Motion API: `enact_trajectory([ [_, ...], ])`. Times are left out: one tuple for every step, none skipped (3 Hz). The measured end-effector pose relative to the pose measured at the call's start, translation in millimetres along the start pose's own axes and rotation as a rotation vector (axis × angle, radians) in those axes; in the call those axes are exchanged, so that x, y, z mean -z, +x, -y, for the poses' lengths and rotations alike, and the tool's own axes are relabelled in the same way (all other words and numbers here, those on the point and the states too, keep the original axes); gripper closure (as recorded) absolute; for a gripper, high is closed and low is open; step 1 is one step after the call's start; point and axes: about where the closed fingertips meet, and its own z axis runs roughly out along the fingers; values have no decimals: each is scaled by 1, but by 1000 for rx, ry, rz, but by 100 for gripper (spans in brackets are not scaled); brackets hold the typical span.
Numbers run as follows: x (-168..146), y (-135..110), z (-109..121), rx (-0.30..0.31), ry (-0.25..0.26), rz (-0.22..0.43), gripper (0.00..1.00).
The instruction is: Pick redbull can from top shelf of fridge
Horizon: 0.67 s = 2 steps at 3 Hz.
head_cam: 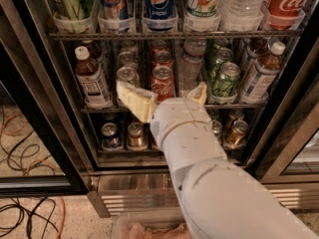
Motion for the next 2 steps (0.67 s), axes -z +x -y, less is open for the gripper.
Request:
enact_trajectory([
  [-3, 2, -4, 17, -17, 21, 0],
  [-13, -1, -26, 28, -55, 96, 0],
])
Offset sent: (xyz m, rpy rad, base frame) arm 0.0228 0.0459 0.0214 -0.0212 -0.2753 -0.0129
